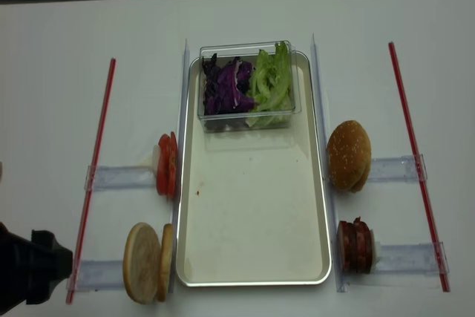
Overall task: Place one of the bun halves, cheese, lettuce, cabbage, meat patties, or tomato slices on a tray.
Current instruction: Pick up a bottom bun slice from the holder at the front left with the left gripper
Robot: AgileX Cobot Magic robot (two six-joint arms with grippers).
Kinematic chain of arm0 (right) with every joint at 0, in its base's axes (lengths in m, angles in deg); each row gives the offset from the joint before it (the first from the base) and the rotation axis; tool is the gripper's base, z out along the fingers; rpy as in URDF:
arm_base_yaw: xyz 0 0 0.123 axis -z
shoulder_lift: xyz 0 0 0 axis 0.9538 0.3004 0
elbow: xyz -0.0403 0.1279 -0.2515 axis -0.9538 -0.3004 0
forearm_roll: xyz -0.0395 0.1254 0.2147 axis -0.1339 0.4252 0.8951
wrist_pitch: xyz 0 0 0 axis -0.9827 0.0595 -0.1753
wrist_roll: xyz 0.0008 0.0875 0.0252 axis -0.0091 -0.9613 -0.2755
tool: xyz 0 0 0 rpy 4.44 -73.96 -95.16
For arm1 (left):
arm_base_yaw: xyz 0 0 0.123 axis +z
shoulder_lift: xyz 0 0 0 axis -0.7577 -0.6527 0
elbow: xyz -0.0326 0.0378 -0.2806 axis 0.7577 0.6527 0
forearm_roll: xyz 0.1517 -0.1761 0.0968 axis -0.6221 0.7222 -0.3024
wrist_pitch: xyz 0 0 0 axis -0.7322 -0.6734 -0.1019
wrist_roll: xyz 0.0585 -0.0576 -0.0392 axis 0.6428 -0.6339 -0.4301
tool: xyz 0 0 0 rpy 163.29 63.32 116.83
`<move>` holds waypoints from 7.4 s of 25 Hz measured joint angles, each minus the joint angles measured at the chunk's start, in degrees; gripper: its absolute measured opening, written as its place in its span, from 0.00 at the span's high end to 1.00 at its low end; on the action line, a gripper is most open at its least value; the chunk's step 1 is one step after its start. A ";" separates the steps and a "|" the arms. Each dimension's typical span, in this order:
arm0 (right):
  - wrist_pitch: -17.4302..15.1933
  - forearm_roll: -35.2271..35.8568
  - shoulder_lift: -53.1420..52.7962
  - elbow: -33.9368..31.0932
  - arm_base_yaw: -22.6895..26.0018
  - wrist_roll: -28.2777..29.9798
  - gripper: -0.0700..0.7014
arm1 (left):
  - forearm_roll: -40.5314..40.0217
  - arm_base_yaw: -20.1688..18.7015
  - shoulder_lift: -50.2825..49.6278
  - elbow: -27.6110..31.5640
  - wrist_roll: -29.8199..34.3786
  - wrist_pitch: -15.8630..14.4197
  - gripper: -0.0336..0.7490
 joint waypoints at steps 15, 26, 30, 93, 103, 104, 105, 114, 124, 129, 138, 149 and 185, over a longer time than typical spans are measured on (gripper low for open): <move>0.00 -0.34 0.00 0.00 0.00 -0.84 0.27 | 3.18 0.00 -0.09 -0.10 0.31 0.10 0.33; 0.00 -0.35 0.00 0.00 0.00 -0.88 0.27 | 7.83 -3.59 -0.09 -0.10 0.35 0.10 0.35; 0.00 -0.35 0.00 0.00 0.00 -0.97 0.27 | 8.60 -4.23 -0.09 -0.10 0.35 0.10 0.36; 0.00 -0.45 0.00 0.00 0.00 -1.01 0.27 | 1.36 -28.06 -27.06 -10.36 -15.87 7.04 0.39; 0.00 -0.45 0.00 0.00 0.00 -1.10 0.27 | -2.77 -38.67 -34.35 -10.36 -27.76 13.35 0.46; 0.00 -0.45 0.00 0.00 0.00 -1.10 0.27 | -2.76 -38.91 -35.02 -10.36 -28.38 13.64 0.47; 0.00 -0.45 0.00 0.00 0.00 -1.10 0.27 | -2.76 -39.16 -35.65 -10.36 -29.17 14.04 0.47; 0.00 -0.45 0.00 0.00 0.00 -1.10 0.27 | -4.43 -39.27 -40.43 -10.50 -35.99 14.68 0.49; 0.00 -0.45 0.00 0.00 0.00 -1.10 0.27 | -5.63 -39.27 -43.54 -10.50 -37.26 14.36 0.49; 0.00 -0.56 0.00 0.00 0.00 -1.10 0.27 | -5.73 -39.27 -44.17 -10.50 -37.26 14.16 0.51; 0.00 -0.78 0.00 0.00 0.00 -1.27 0.27 | -5.73 -39.27 -44.17 -10.63 -37.29 14.03 0.63; 0.00 -0.78 0.00 0.00 0.00 -1.36 0.27 | -6.78 -39.27 -44.17 -10.63 -37.39 13.26 0.76; 0.00 -0.90 0.00 0.00 0.00 -1.36 0.27 | -7.94 -39.27 -44.17 -19.65 -36.08 5.85 0.77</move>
